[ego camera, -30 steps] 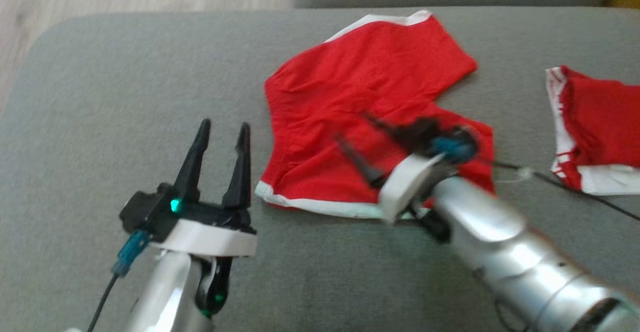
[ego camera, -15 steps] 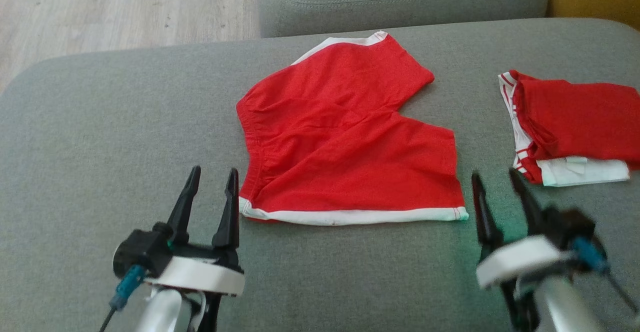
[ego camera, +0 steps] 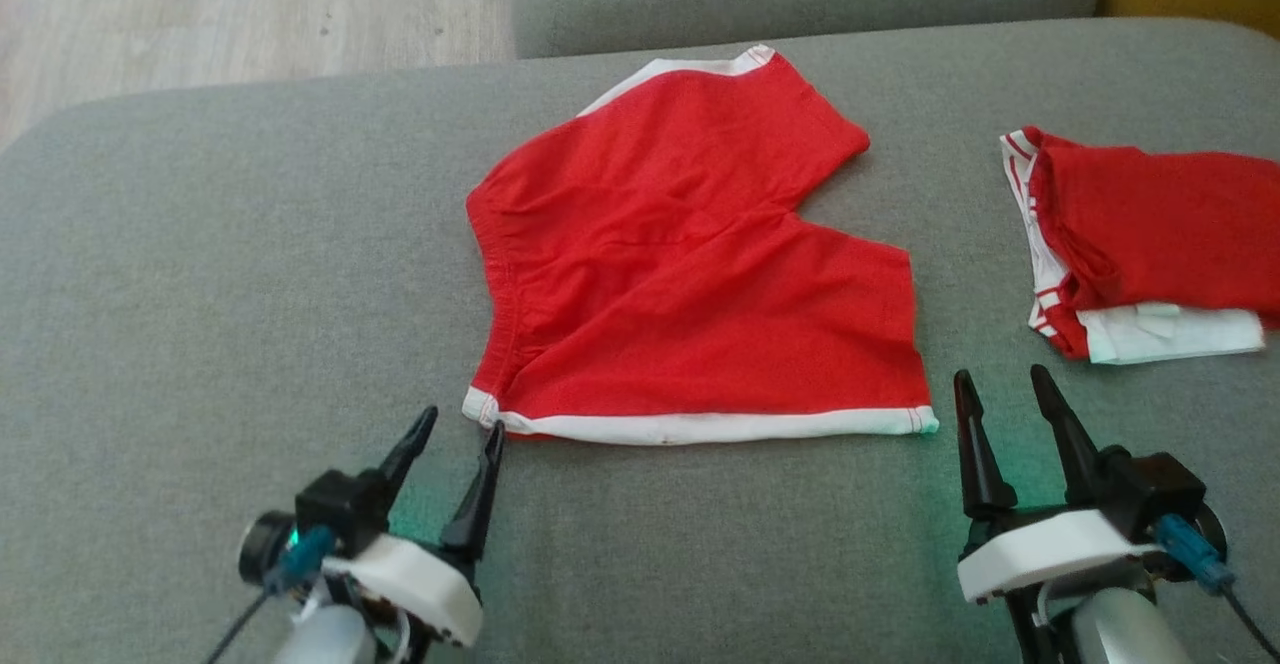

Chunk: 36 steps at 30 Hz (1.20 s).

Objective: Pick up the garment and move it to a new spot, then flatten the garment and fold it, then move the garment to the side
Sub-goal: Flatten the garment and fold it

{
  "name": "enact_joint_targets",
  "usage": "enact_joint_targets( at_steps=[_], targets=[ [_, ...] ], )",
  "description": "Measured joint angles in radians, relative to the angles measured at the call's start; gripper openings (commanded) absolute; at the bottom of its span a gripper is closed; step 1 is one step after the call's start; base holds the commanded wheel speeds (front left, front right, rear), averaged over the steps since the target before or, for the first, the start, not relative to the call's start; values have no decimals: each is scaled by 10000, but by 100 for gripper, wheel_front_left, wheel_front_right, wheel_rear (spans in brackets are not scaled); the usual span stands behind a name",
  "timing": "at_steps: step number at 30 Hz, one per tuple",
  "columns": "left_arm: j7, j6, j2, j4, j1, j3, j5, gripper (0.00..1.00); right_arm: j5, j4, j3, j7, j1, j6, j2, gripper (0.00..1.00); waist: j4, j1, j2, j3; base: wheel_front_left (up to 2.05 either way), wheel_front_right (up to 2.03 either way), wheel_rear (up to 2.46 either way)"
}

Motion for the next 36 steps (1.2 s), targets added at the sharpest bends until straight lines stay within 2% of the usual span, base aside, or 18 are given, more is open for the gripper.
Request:
enact_joint_targets(
  at_steps=[8,14,22,23,24,25,36],
  targets=[
    [560,0,514,719,-1243,-834,-629,100,54,-96,2,19,-193,0,0,100,-109,0,0,407,0,0,0],
    [746,0,1022,872,-1635,-1843,-1409,100,54,-90,-96,90,-284,0,0,100,-225,1,0,654,0,0,0],
    [834,0,1346,1179,-2062,-2493,-1952,100,54,19,-142,88,-575,0,0,100,-321,0,0,704,0,0,0],
    [834,0,1352,1200,-2070,-2562,-2013,90,54,33,-142,90,-575,0,0,100,-329,0,0,707,0,0,0],
    [834,0,1363,1220,-2087,-2661,-2069,28,54,58,-142,90,-575,0,0,100,-336,0,0,710,0,0,0],
    [834,0,1373,1231,-2107,-2759,-2113,0,54,86,-142,90,-575,0,0,100,-341,0,0,715,0,0,0],
    [374,12,1519,1248,-2279,-3083,-2345,0,-621,562,905,813,-563,0,-21,100,-272,0,0,674,0,0,0]
  ],
)
